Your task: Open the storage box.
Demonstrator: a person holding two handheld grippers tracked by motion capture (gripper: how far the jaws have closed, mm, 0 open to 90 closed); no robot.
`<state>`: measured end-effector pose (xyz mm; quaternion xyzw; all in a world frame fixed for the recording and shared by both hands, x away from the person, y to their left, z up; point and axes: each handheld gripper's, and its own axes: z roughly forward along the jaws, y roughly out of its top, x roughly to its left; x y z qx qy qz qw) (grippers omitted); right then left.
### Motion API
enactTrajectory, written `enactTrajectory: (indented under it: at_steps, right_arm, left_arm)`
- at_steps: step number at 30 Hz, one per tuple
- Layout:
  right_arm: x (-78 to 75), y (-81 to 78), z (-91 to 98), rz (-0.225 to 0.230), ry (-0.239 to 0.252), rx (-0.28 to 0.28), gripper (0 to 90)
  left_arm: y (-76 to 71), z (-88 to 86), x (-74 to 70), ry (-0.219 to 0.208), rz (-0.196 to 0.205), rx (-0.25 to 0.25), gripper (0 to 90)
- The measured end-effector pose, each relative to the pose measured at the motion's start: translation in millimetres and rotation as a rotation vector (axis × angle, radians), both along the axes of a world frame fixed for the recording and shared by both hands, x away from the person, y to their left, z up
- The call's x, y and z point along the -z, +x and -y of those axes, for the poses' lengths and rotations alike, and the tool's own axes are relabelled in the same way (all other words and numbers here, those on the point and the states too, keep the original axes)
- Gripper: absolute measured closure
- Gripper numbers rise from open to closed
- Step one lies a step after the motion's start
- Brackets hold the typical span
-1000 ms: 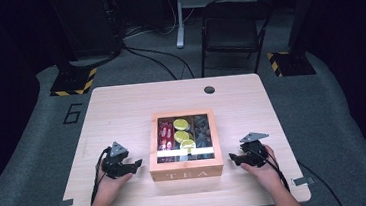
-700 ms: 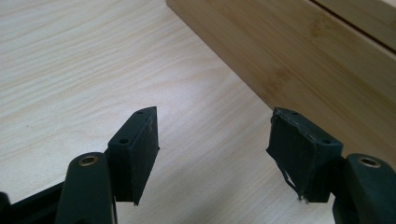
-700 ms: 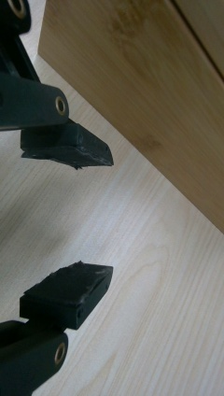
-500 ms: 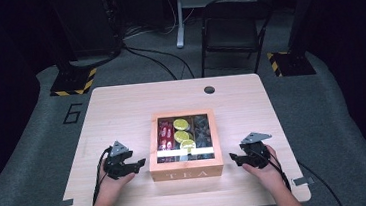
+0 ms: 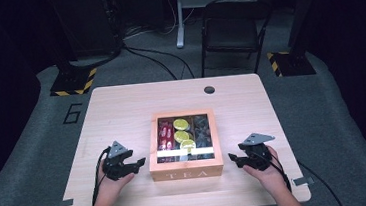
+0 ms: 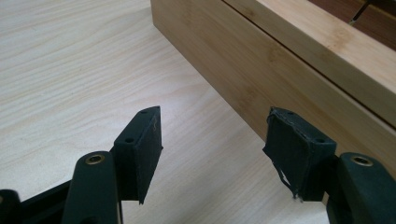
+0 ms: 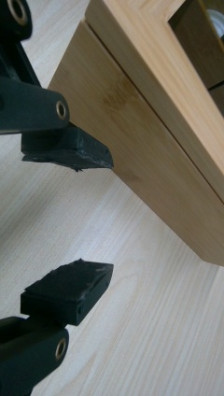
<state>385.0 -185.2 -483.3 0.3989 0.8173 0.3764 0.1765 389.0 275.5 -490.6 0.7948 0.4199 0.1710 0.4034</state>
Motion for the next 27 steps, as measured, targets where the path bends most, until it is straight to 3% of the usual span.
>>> enactTrajectory:
  at_steps: [5, 27]
  right_arm:
    - [-5.6, -3.8, 1.2, 0.013, 0.027, 0.008, 42.1]
    - [-31.2, -20.6, -1.9, 0.063, 0.111, -0.033, 41.3]
  left_arm:
    - [-2.8, 0.5, -3.5, -0.015, -0.011, 0.000, 36.8]
    - [-19.6, 1.7, -19.6, -0.068, 0.024, 0.020, 36.7]
